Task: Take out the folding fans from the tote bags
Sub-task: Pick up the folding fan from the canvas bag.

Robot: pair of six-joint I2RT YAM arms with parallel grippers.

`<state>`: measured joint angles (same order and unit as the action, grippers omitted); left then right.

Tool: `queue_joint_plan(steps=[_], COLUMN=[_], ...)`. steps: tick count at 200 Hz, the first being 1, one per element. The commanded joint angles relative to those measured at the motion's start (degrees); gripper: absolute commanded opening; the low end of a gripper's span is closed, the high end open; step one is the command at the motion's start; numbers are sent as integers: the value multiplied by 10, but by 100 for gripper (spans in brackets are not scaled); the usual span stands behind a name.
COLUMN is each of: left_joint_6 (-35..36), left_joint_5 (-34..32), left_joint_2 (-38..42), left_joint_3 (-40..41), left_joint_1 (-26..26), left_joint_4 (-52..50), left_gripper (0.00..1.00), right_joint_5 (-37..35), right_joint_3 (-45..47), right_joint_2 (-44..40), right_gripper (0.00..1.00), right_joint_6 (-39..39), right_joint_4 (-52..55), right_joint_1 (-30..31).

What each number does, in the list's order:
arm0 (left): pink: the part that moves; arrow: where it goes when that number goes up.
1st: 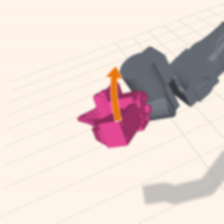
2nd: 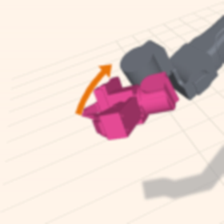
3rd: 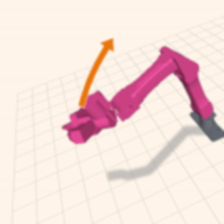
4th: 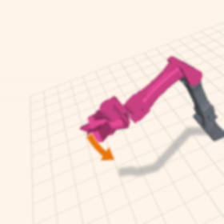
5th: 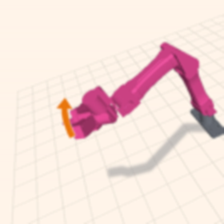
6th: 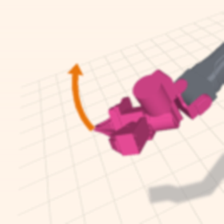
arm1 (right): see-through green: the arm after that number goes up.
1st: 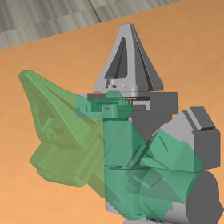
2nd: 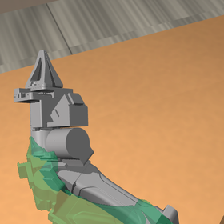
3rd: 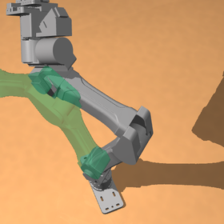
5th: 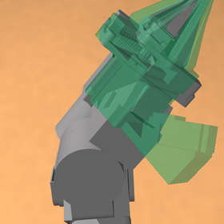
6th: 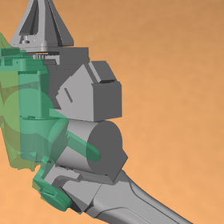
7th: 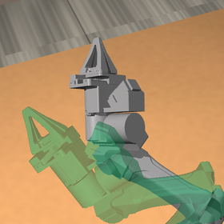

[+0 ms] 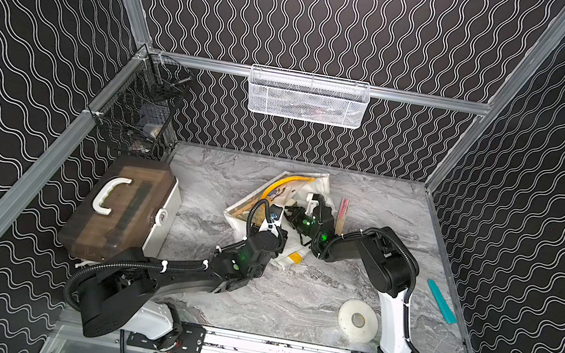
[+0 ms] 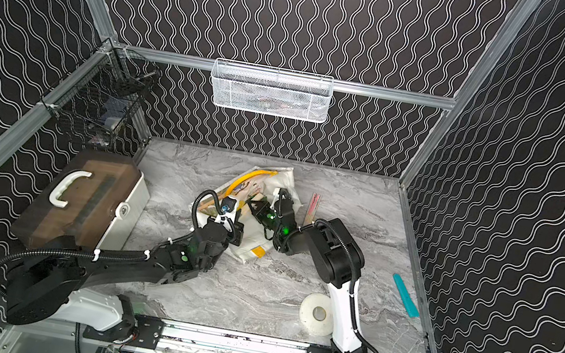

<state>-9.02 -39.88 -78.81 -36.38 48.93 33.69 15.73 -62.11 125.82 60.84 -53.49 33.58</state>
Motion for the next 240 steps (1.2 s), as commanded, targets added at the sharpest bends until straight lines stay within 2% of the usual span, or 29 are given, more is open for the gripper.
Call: queue_joint_plan(steps=[1, 54, 105, 129, 160, 186, 209, 224, 240], left_joint_6=[1, -4, -22, -25, -18, -24, -33, -39, -42], left_joint_5=[-13, -22, -32, -22, 9, 26, 33, 43, 52], left_joint_2=[3, 3, -10, -9, 10, 22, 23, 26, 34], left_joint_3=[-3, -6, -47, -61, -59, -60, -60, -54, -40], left_joint_1=[-1, -5, -23, -45, -80, -105, -125, -138, -150], left_joint_4=[6, -3, -62, -89, -94, -117, -134, -139, -137], left_gripper=[0, 0, 0, 0, 0, 0, 0, 0, 0], right_joint_5=[8, 10, 23, 57, 101, 133, 162, 189, 249], right_joint_3=[3, 20, 43, 39, 35, 8, 7, 6, -2], right_joint_2=[-7, -45, -144, -187, -228, -257, -284, -299, -305], right_gripper=[13, 9, 4, 0, 0, 0, 0, 0, 0], right_joint_6=[-1, -26, -74, -90, -83, -127, -134, -132, -118], right_joint_4=[-23, -25, 36, 81, 118, 191, 220, 238, 248], right_joint_1=[-1, -1, -3, -12, -43, -59, -72, -107, -140])
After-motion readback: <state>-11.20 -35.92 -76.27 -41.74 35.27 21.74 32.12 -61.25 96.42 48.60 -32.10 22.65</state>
